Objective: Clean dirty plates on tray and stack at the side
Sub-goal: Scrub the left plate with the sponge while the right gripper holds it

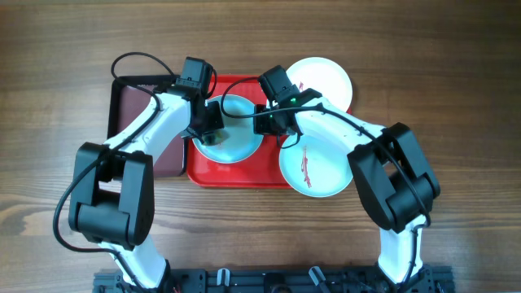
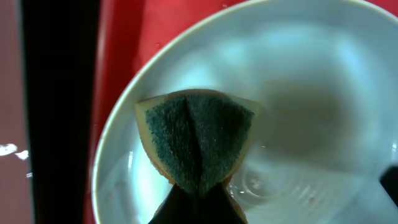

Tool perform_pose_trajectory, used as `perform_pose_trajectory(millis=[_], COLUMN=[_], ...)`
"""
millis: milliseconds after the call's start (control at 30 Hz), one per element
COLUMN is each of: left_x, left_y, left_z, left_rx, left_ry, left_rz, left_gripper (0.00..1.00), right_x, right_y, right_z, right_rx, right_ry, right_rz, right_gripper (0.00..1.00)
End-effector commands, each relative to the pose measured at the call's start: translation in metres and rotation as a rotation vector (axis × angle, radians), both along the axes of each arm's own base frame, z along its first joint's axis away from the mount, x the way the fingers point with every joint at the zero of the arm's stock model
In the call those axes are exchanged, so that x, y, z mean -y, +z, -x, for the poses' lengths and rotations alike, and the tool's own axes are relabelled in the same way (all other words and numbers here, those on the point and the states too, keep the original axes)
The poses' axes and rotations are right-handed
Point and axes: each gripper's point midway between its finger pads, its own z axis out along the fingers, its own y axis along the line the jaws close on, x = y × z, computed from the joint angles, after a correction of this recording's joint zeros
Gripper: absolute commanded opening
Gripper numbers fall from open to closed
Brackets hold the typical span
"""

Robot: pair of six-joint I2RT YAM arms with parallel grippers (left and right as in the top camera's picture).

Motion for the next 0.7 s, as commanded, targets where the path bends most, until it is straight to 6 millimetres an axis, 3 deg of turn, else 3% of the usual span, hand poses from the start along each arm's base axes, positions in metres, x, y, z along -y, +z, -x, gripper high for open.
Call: perform_pose_trajectory(millis=[0,233,400,500,667], left_x=[-0.013,0.0,0.046,0.074,0.082], left_y=[-0.014,-0.032,-0.031,-0.025,-0.02], left_z=[0.01,0.03,0.043,0.04,0.019], left_rx=[-0.029,-0.068,-0.088,-0.054,0.046], left_ry=[0.038,-0.007,-0.148,-0.203,-0.209], left_rz=[-0.059,-0.011,0.128,0.218,0.221], left_gripper=[0.04,0.04,0.04,0.04,0.04], right_x=[0.008,0.011,0.009,0.009,0.01], right_y=[-0.016,-0.017,-0.017,-0.017,-0.017], right_z=[0.009,0.008,0.009,0.01,0.01], right_rx=[-0.082,-0.086,-0.091,-0.092,-0.096], right_ry=[0.016,0.023,0.029,0.029,0.027], right_rz=[-0.037,-0.06,-0.069,-0.068,-0.067], right_gripper=[0.04,0.04,0.04,0.04,0.04])
